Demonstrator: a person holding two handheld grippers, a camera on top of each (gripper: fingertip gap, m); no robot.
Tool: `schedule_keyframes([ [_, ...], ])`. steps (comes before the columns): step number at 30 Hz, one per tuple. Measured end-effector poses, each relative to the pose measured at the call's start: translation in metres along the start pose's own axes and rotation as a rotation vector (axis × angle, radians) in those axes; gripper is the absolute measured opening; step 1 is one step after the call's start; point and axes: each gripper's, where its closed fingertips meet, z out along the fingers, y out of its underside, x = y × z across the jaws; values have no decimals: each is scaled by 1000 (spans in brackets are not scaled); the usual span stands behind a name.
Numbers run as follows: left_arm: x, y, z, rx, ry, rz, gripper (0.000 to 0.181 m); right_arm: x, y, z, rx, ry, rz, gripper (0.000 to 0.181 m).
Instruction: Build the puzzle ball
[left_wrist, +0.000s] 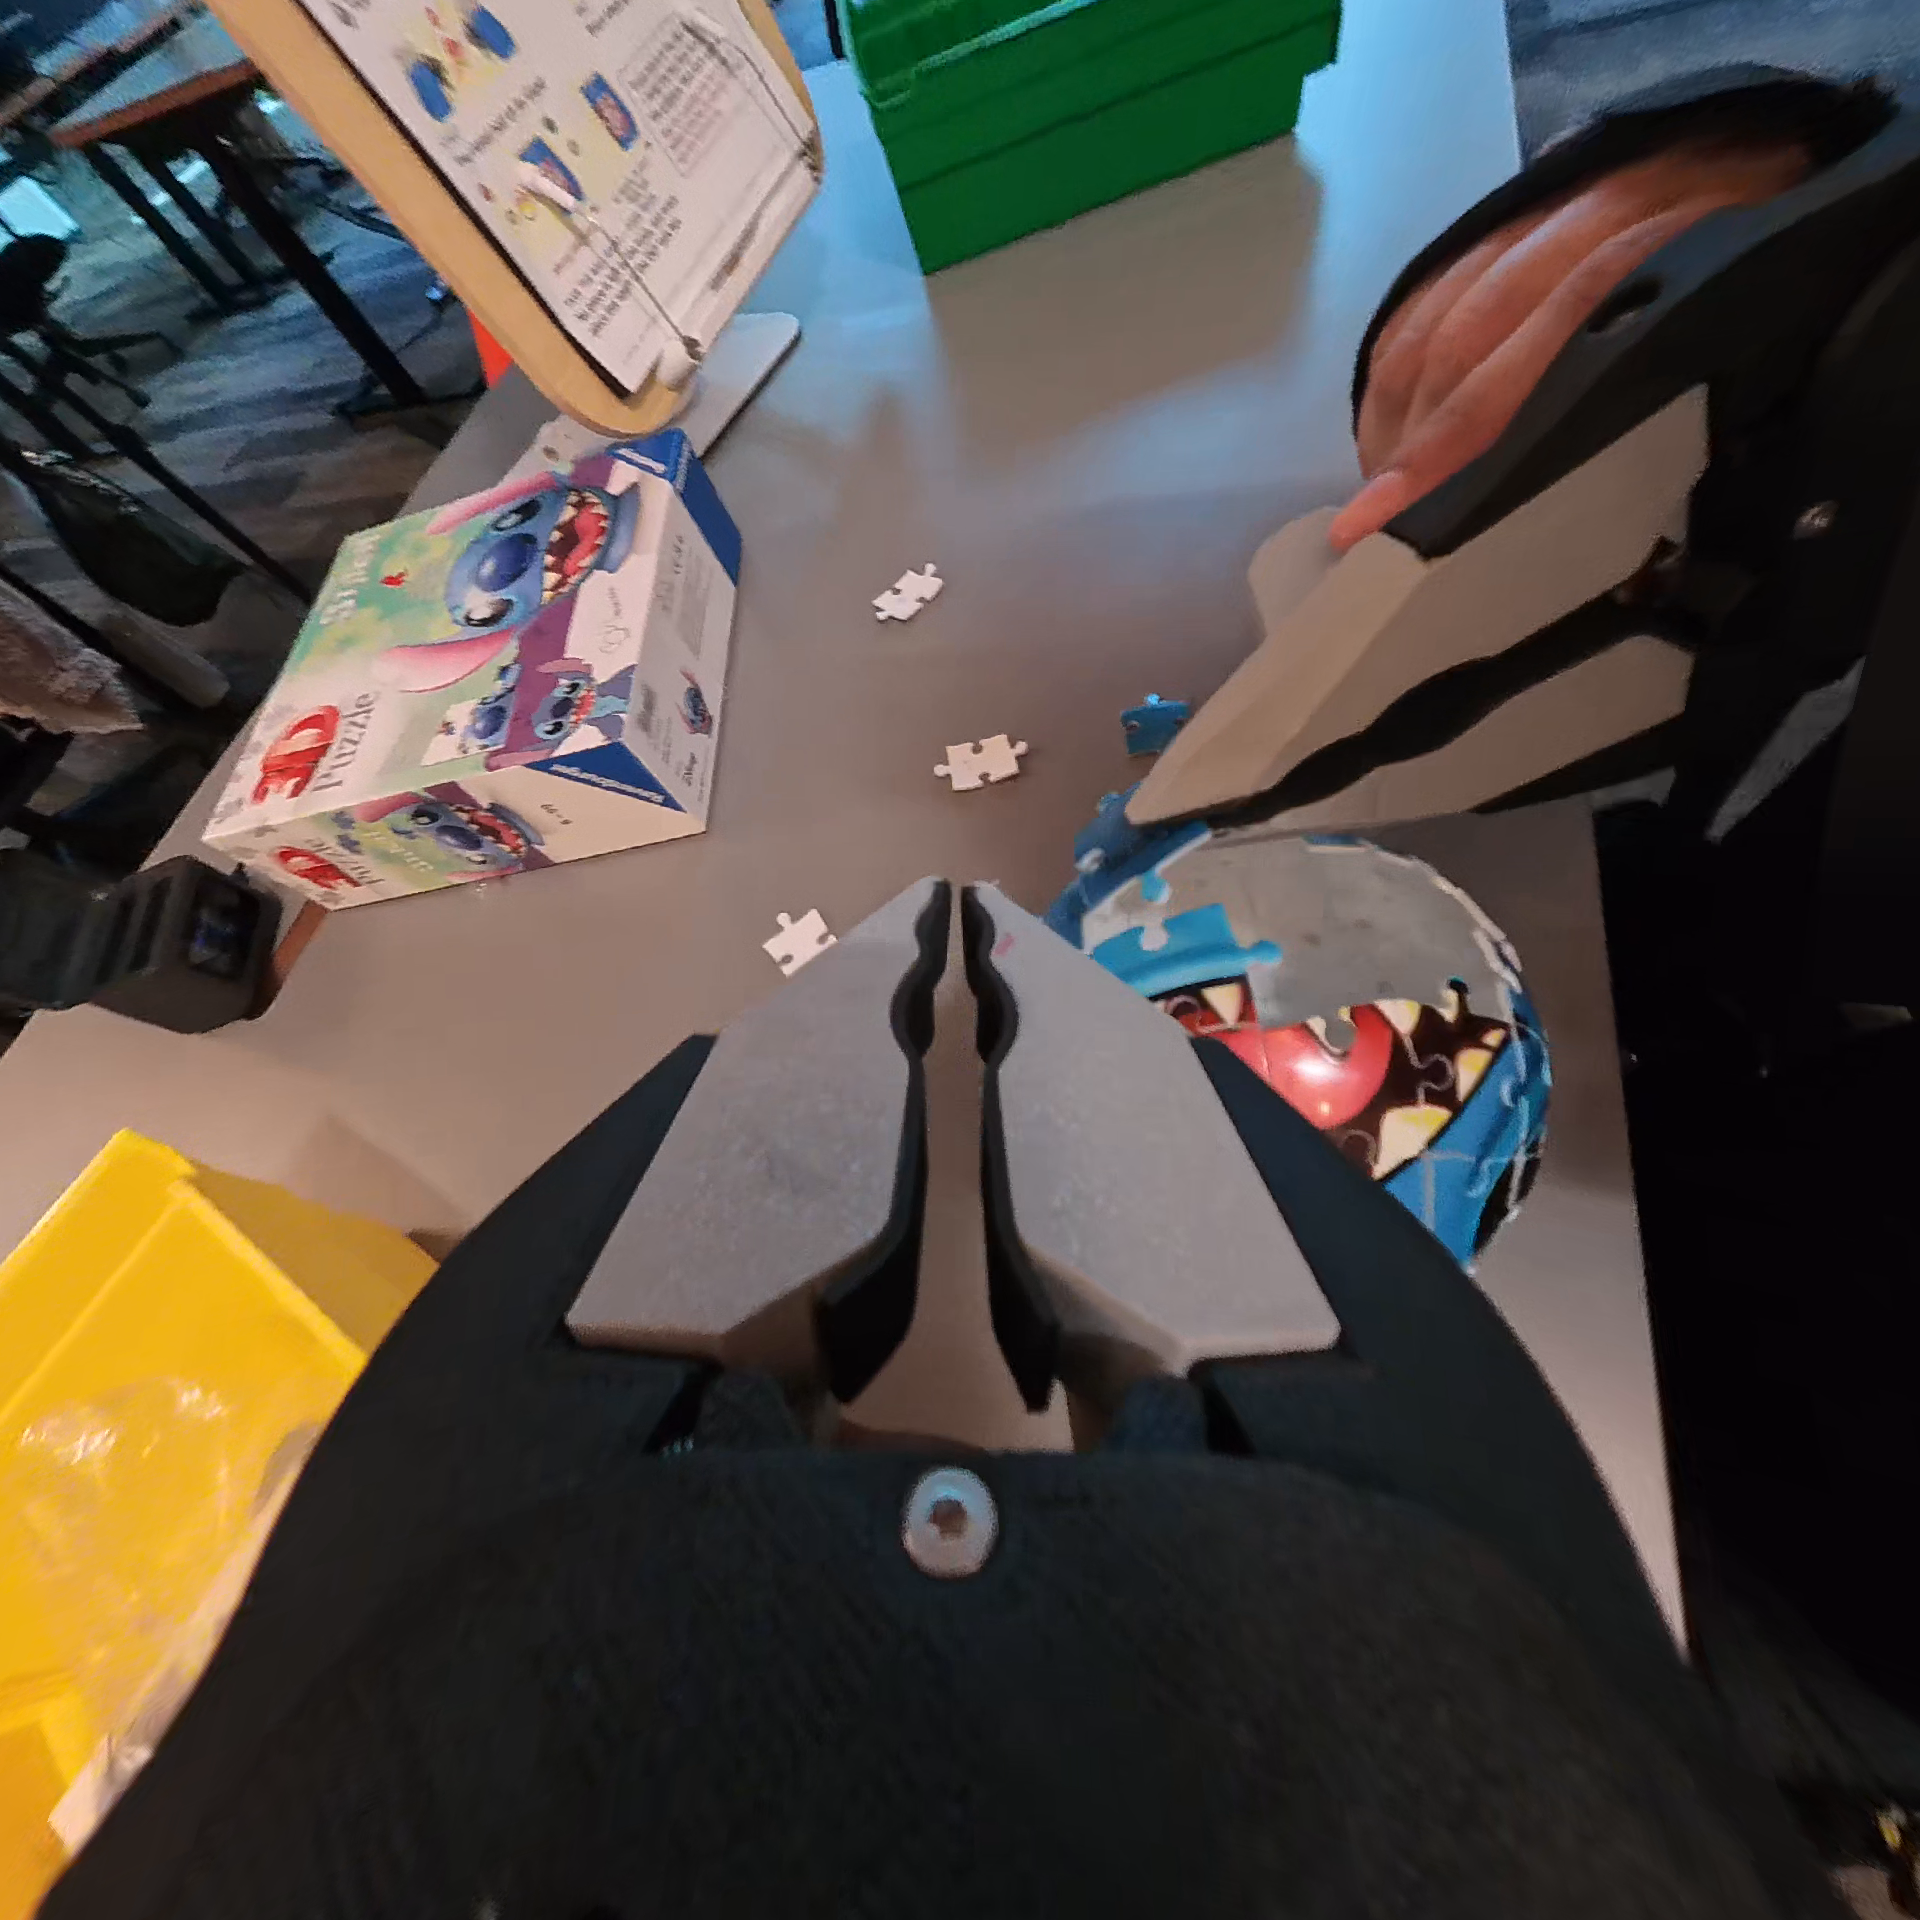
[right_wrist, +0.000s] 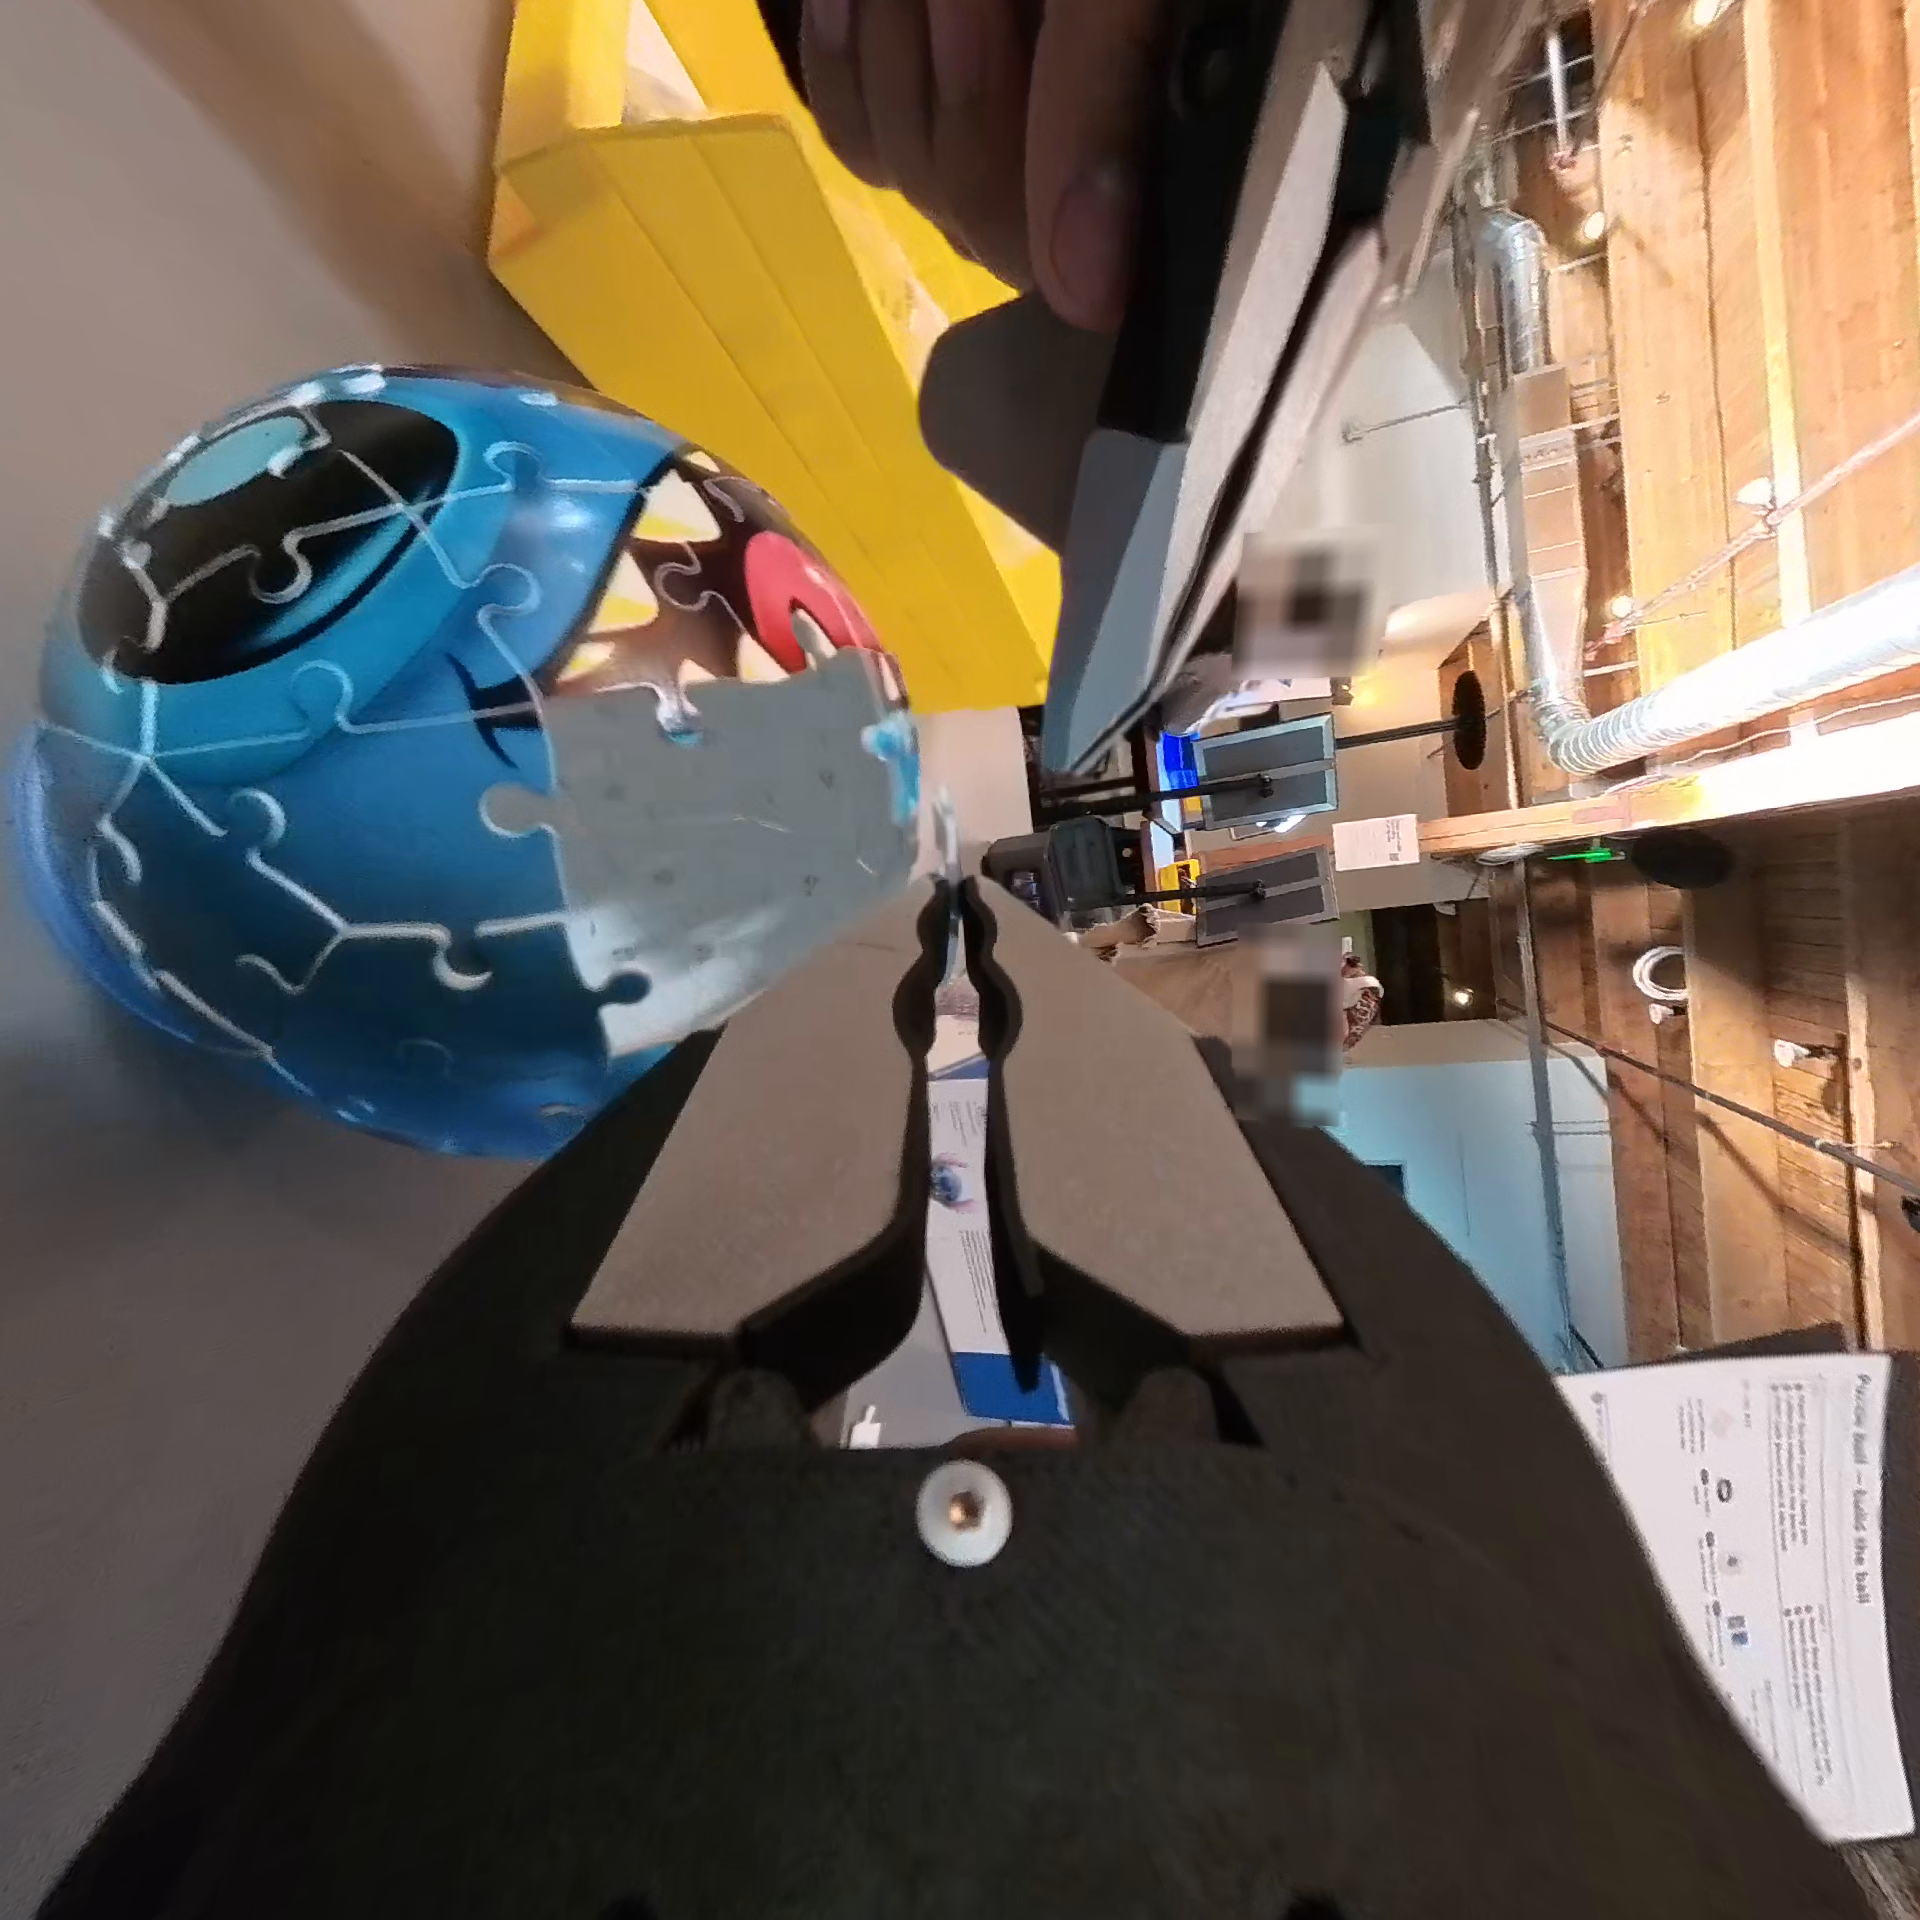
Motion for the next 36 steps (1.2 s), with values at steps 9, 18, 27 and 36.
schedule_keyframes([
  [9,36,-47,-11,134,-80,230,19,23,4,-16,224,-261,415,0],
  [18,55,-53,14,36,-55,270,1,26,9,-39,370,-463,640,0],
  [27,34,-41,12,-124,-200,256,33,34,28,-36,306,-428,538,0],
  [36,53,24,-54,-20,-123,-207,88,-73,152,14,-5,-607,508,0],
])
